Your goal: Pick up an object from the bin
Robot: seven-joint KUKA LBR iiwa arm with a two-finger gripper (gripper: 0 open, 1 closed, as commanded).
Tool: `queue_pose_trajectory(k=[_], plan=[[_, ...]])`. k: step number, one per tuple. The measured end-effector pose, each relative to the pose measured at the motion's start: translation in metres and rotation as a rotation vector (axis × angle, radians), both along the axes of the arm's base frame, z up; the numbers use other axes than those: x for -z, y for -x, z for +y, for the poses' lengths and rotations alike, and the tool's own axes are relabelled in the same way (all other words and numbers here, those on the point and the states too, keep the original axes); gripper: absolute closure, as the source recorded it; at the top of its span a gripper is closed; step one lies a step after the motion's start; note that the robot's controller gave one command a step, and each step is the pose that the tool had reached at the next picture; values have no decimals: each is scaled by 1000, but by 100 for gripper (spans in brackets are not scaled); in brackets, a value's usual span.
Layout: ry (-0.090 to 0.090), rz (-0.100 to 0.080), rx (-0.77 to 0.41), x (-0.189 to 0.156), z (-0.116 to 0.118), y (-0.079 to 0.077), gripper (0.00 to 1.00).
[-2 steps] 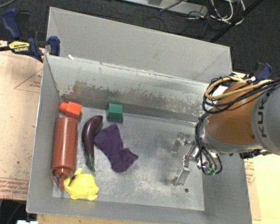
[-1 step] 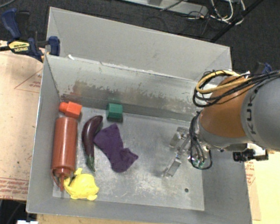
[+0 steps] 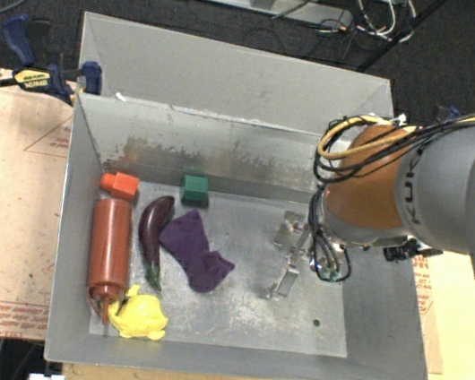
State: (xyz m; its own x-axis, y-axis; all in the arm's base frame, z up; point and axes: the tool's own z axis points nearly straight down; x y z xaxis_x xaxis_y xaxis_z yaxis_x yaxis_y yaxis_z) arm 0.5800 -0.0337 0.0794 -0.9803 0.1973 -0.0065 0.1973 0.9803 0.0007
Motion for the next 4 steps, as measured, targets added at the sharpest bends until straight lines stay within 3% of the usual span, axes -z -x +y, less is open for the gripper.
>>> queue_pose_trajectory(k=[1, 2, 3, 4], plan=[[0, 0, -130, 4, 16, -7, 0], [0, -2, 1, 6, 46, -9, 0], [-1, -3, -31, 8, 76, -14, 0], [0, -6, -91, 8, 89, -18, 100]])
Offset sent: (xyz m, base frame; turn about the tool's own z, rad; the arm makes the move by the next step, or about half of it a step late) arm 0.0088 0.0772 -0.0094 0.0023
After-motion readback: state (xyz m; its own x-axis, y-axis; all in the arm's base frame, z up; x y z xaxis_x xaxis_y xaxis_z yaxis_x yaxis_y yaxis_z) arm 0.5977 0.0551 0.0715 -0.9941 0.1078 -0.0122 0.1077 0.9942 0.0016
